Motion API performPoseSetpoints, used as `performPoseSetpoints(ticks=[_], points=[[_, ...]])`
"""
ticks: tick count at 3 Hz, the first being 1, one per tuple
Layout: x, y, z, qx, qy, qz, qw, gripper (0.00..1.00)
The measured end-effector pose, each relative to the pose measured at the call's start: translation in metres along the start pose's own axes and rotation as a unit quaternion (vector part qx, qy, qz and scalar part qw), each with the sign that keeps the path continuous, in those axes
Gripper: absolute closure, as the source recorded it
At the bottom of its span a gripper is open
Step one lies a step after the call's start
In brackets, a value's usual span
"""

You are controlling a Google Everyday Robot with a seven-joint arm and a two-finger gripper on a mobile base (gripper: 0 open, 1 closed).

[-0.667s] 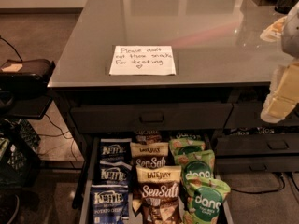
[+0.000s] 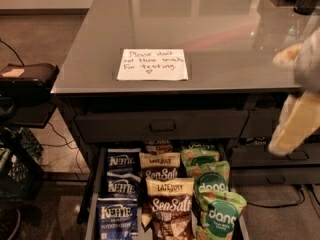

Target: Pick brown chip bag from middle drawer and place on counter

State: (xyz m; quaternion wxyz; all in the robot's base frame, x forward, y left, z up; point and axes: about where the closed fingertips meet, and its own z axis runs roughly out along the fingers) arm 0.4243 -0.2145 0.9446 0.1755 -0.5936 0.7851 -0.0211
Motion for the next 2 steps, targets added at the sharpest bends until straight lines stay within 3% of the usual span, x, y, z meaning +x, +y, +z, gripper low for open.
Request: performPoseSetpoints(ticks=[1,2], points=[[0.013,0.030,0.047,-0.017,-0.013,0.012,0.9997,0.00],[0.025,0.067,0.113,-0.063,-0.045,0.029,0.9966,0.00]])
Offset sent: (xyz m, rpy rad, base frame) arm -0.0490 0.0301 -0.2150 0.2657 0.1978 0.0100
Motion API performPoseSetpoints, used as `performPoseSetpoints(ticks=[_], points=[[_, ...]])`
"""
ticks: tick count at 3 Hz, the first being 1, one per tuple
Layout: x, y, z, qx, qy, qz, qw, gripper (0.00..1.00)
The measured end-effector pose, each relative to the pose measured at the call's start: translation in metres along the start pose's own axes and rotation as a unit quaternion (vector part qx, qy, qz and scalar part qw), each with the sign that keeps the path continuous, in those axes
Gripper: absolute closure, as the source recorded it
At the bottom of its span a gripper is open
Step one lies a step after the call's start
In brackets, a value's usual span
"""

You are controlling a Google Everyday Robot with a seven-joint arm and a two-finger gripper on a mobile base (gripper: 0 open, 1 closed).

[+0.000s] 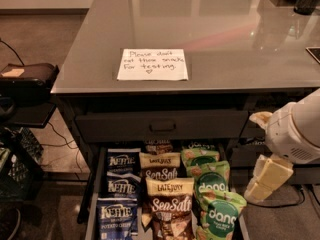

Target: Pick brown chip bag from middle drawer and place on counter

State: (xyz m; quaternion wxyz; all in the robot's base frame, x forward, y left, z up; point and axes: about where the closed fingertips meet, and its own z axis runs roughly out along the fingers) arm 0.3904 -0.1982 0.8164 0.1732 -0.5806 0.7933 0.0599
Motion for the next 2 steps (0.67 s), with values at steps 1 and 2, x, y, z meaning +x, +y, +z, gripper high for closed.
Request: performPoseSetpoints(ticks=[1,2], points=[[0.000,0.000,0.000,0.000,0.000,0.000,1.0000,0.00],[0.011,0.007,0.029,-0.003,-0.001,-0.018,0.9998,0.00]])
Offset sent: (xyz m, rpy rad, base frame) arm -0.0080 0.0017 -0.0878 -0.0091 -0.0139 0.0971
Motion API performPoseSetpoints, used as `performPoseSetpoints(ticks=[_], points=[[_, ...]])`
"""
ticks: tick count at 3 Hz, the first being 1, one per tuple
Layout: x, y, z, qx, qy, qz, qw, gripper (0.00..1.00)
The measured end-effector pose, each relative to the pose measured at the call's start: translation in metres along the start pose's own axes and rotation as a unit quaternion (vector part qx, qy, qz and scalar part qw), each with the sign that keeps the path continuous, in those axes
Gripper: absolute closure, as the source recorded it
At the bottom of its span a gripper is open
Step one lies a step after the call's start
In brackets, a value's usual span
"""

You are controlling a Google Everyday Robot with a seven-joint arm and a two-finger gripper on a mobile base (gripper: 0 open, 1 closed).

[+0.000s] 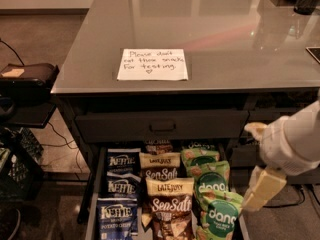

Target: Pick brown chip bag from middle drawer and place on counter

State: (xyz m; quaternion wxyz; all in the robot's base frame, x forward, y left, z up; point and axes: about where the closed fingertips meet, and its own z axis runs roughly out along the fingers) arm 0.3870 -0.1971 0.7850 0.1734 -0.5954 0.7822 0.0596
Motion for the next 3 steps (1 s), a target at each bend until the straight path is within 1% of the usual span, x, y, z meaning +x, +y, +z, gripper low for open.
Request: performPoseSetpoints(ticks=[1,2,3], points=[[0.008,0.014,0.055,-0.011,-0.023,-0.017,0.9995,0.00],[0.011,0.026,0.119,-0.032,-0.047,-0.028,0.9980,0.00],[0.020,0.043,0.179,-0.069,-0.062,-0.006,0.9957,0.00]])
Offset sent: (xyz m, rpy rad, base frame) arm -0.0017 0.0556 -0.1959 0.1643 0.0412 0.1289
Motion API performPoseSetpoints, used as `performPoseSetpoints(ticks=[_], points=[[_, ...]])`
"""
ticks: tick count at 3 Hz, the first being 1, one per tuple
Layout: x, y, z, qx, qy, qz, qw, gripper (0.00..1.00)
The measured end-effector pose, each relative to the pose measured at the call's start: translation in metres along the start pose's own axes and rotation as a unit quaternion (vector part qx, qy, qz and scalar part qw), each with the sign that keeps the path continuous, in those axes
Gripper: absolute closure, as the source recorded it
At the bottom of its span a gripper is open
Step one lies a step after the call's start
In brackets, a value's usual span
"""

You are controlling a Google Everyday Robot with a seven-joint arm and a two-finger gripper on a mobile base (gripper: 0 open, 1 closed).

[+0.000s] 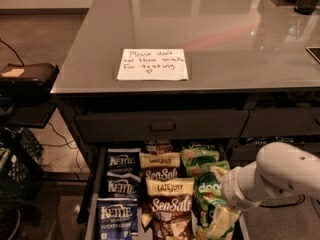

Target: Pick brown chip bag from middle drawer and place on counter

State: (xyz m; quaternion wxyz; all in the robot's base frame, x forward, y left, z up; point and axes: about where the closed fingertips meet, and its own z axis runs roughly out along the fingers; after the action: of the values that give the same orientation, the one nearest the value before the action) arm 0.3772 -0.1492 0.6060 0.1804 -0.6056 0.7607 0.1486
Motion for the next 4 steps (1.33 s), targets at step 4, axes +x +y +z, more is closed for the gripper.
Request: performPoseSetpoints(ticks=[4], points=[[-0.007,0.010,0.055,0.038,-0.073,-0.052,0.9953,0.00]])
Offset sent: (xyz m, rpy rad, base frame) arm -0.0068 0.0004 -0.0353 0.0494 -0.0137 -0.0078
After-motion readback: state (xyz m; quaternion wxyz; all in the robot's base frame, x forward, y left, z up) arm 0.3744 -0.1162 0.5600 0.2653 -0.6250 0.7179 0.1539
